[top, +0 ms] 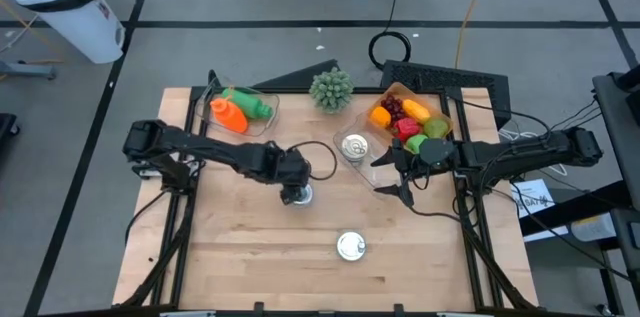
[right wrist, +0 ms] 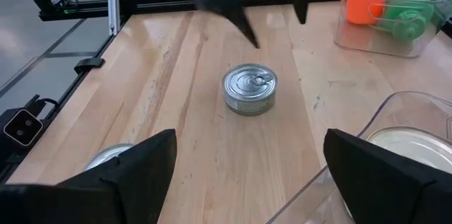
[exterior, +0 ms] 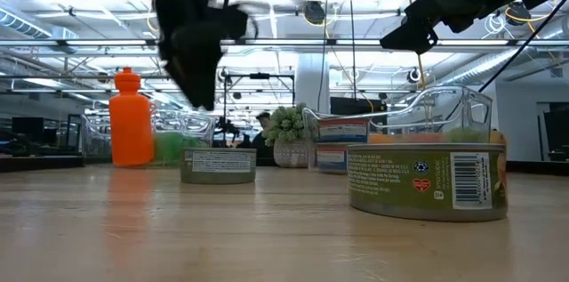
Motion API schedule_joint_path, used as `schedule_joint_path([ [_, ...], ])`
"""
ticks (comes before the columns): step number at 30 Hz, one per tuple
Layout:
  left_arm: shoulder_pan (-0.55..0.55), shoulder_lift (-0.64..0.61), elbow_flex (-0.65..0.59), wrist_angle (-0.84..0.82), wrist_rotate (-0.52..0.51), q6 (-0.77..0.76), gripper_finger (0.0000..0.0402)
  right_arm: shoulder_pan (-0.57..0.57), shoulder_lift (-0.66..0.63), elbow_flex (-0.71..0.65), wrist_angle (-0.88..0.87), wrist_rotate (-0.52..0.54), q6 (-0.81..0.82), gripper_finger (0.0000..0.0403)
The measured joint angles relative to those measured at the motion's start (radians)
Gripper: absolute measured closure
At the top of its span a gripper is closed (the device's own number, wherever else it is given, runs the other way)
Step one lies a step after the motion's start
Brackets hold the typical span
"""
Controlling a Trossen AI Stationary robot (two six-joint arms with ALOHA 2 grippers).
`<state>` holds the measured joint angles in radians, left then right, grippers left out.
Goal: Pick & Place Food Item
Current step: Put the left green tuna can into the right transparent bin
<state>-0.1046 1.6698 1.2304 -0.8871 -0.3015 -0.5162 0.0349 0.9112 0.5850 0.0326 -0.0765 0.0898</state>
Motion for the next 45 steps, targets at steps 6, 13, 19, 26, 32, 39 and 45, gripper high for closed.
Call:
schedule_joint_path([
  [6, 0.020, 0.021, -0.131, 0.058, 0.067, -0.109, 0.0011, 0.000, 0.000, 0.000, -0.003, 0.000, -0.004, 0.0064],
  [13, 0.011, 0.017, -0.224, 0.117, 0.103, -0.212, 0.0011, 0.000, 0.000, 0.000, -0.007, 0.000, -0.008, 0.0064],
  [19, -0.009, 0.016, -0.239, 0.108, 0.125, -0.238, 0.0011, 0.000, 0.000, 0.000, -0.007, 0.000, -0.007, 0.0064],
  [26, -0.020, 0.017, -0.246, 0.042, 0.188, -0.330, 0.0012, 0.000, 0.000, 0.000, -0.007, 0.000, -0.007, 0.0064],
  [32, -0.033, 0.017, -0.249, 0.038, 0.210, -0.402, 0.0020, 0.000, 0.000, 0.000, -0.007, 0.000, -0.005, 0.0064],
  [39, -0.043, 0.019, -0.250, 0.152, 0.253, -0.384, 0.0131, 0.000, 0.000, 0.000, -0.007, 0.001, -0.007, 0.0064],
  [45, -0.044, 0.020, -0.250, 0.185, 0.220, -0.346, 0.0266, 0.000, 0.000, 0.000, -0.007, 0.001, -0.008, 0.0064],
])
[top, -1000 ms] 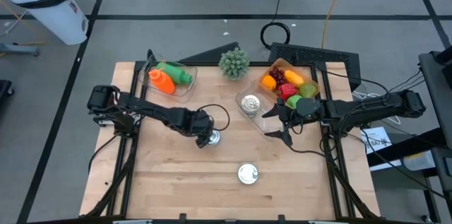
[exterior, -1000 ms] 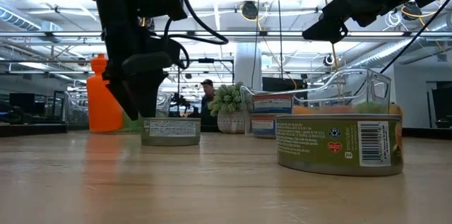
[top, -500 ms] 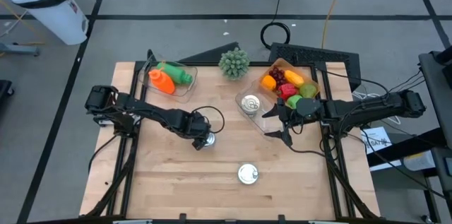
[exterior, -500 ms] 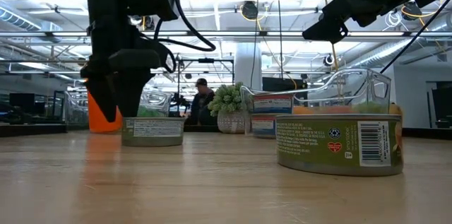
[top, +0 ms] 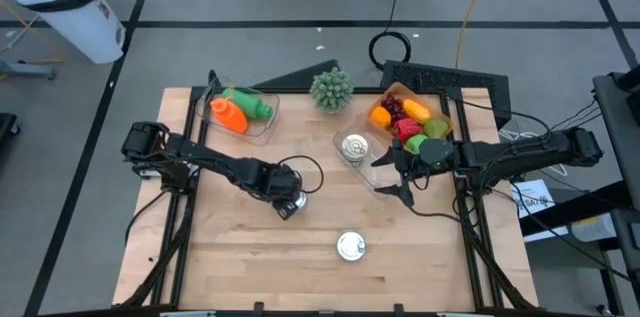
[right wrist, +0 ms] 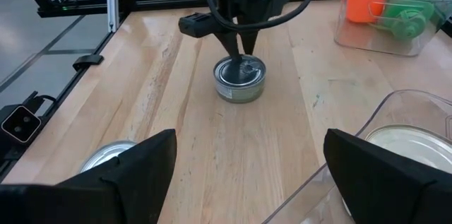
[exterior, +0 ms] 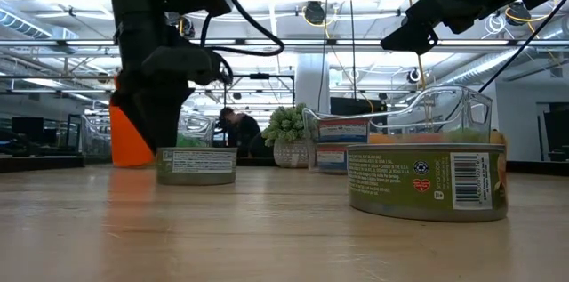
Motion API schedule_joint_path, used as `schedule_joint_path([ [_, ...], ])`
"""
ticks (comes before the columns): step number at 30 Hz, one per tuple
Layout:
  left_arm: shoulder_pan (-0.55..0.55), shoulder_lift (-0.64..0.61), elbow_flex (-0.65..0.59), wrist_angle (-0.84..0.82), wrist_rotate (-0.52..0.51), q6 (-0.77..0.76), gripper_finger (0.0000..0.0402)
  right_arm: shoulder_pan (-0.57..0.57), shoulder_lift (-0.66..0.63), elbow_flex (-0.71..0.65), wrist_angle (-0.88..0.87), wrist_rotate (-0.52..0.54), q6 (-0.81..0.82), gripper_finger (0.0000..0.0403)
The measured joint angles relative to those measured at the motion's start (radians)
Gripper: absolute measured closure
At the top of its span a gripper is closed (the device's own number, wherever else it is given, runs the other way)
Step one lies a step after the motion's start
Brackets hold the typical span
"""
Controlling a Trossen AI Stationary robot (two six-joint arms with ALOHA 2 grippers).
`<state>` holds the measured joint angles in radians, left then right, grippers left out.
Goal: Pick & Place Food Item
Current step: Put the left green tuna can into the right transparent bin
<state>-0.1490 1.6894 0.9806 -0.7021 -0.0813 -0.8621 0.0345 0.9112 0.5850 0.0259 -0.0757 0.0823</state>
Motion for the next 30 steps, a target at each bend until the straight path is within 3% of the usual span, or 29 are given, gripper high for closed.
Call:
schedule_joint_path([
  [5, 0.010, 0.001, -0.001, 0.074, -0.042, 0.063, 0.0347, 0.000, 0.000, 0.000, 0.000, 0.000, 0.000, 0.0064],
  [9, 0.021, 0.001, 0.000, 0.085, -0.035, 0.086, 0.0388, 0.000, 0.000, 0.000, 0.000, 0.000, 0.000, 0.0064],
  [18, 0.021, -0.001, 0.005, 0.065, -0.132, 0.125, 0.0399, 0.000, 0.000, 0.000, 0.000, 0.000, 0.000, 0.0064],
  [30, 0.021, -0.005, 0.023, 0.201, -0.127, 0.226, 0.0400, 0.000, 0.000, 0.000, 0.001, 0.000, 0.000, 0.0064],
])
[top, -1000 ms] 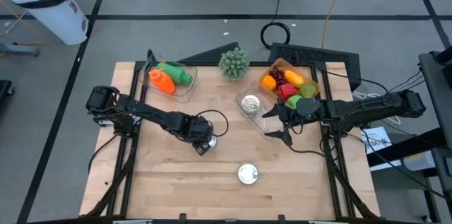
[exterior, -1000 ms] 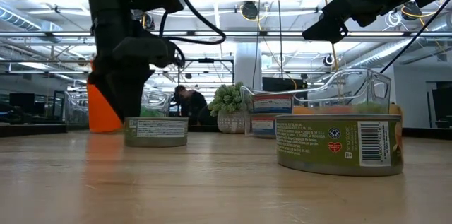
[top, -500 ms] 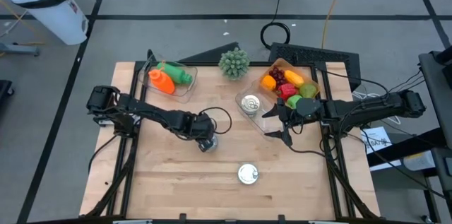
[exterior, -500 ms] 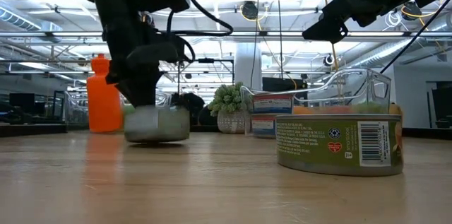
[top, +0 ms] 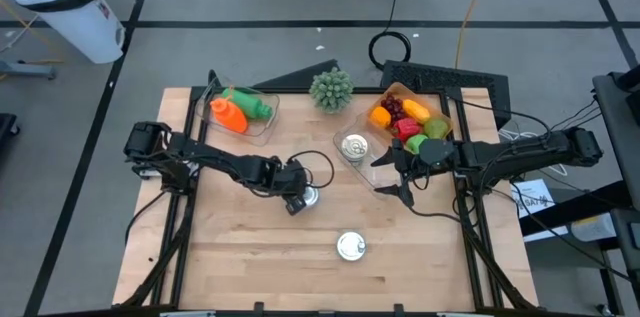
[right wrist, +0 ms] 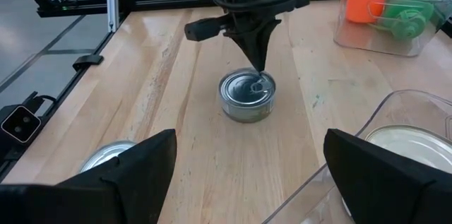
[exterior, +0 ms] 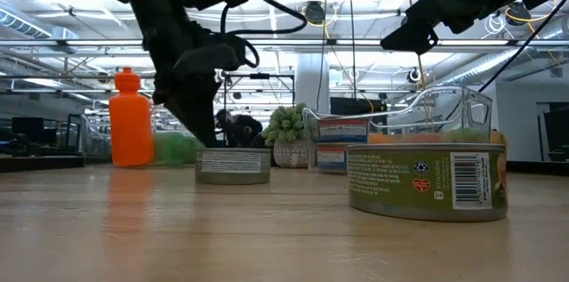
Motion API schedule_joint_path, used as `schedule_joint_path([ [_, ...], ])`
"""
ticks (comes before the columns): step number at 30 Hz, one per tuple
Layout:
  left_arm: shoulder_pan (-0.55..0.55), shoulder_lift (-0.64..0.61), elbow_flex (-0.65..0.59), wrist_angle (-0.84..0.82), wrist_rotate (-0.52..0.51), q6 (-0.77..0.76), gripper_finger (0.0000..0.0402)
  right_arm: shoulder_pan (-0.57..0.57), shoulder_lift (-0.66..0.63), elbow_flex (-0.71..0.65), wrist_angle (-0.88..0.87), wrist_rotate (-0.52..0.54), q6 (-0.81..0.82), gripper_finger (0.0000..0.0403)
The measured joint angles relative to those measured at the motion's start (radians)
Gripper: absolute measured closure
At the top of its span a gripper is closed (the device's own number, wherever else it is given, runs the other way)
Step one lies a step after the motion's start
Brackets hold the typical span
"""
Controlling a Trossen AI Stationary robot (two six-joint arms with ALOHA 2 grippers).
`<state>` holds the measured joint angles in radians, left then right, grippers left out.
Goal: Pick & Place Food Item
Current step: Put the left green tuna can into the right transparent bin
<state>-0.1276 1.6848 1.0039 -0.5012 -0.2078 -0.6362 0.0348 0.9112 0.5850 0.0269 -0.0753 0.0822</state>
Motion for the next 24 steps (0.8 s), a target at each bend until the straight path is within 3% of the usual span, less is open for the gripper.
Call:
schedule_joint_path([
  [5, 0.000, -0.001, 0.000, 0.066, 0.001, -0.012, 0.0377, 0.000, 0.000, 0.000, 0.000, 0.000, 0.000, 0.0064],
  [17, 0.055, 0.005, -0.012, 0.070, 0.006, -0.080, 0.0183, 0.000, 0.000, 0.000, 0.000, 0.000, 0.000, 0.0064],
  [20, 0.068, 0.005, -0.027, 0.067, 0.018, -0.082, 0.0179, 0.000, 0.000, 0.000, 0.000, 0.000, 0.000, 0.0064],
  [24, 0.075, 0.003, -0.063, 0.142, 0.073, -0.058, 0.0217, 0.000, 0.000, 0.000, 0.000, 0.000, 0.000, 0.0064],
])
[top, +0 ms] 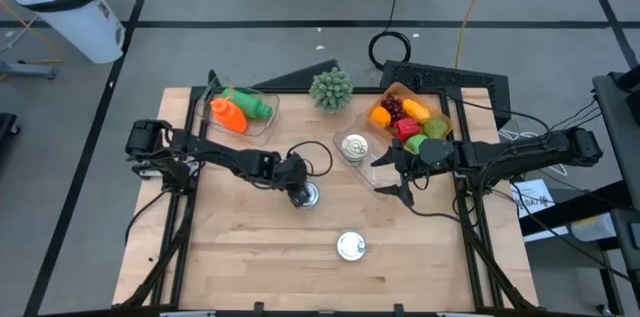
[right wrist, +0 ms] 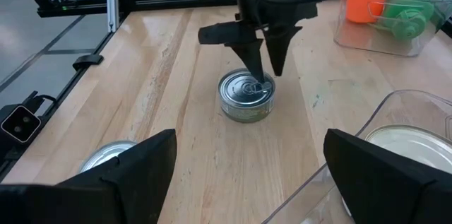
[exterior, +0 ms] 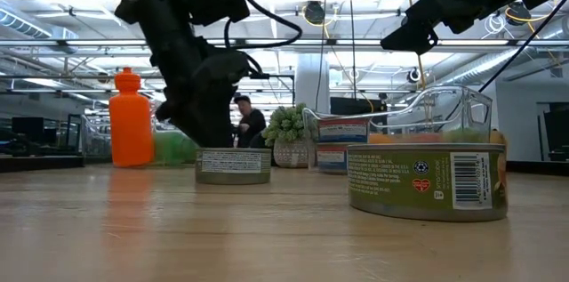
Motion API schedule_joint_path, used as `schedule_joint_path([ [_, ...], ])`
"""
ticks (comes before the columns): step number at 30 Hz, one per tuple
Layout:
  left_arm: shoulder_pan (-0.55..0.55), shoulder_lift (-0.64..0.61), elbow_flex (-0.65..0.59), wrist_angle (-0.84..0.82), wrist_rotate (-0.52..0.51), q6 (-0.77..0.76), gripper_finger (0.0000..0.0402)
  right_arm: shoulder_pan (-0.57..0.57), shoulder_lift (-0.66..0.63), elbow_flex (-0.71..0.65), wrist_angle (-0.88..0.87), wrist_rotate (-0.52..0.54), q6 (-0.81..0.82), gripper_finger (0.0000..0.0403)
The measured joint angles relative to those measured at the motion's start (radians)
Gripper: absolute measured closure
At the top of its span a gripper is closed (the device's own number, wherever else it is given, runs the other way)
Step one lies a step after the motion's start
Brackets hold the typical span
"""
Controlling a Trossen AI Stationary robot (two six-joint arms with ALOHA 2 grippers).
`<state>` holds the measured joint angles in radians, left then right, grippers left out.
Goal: Pick & Place Food Item
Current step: Put the left green tuna can into the right transparent bin
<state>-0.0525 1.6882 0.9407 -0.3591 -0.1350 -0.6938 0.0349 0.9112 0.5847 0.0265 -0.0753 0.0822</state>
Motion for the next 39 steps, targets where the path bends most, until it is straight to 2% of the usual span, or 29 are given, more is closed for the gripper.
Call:
schedule_joint_path([
  [4, 0.000, -0.002, -0.027, 0.045, 0.032, 0.007, 0.0278, 0.000, 0.000, 0.000, 0.000, 0.000, 0.000, 0.0064],
  [9, 0.002, -0.004, -0.061, 0.065, 0.030, 0.018, 0.0366, 0.000, 0.000, 0.000, 0.000, 0.000, 0.000, 0.0064],
  [11, 0.007, -0.005, -0.075, 0.067, 0.029, 0.006, 0.0390, 0.000, 0.000, 0.000, 0.000, 0.000, 0.000, 0.0064],
  [30, -0.013, 0.003, -0.086, 0.111, -0.046, 0.052, 0.0400, 0.000, 0.003, 0.000, 0.021, 0.009, -0.015, 0.0064],
  [35, -0.013, 0.002, -0.086, 0.129, -0.079, 0.093, 0.0390, -0.001, 0.058, -0.012, 0.052, 0.110, -0.018, 0.0064],
  [39, -0.013, 0.002, -0.085, 0.131, -0.114, 0.068, 0.0363, -0.021, 0.182, -0.017, 0.160, 0.082, -0.066, 0.0064],
])
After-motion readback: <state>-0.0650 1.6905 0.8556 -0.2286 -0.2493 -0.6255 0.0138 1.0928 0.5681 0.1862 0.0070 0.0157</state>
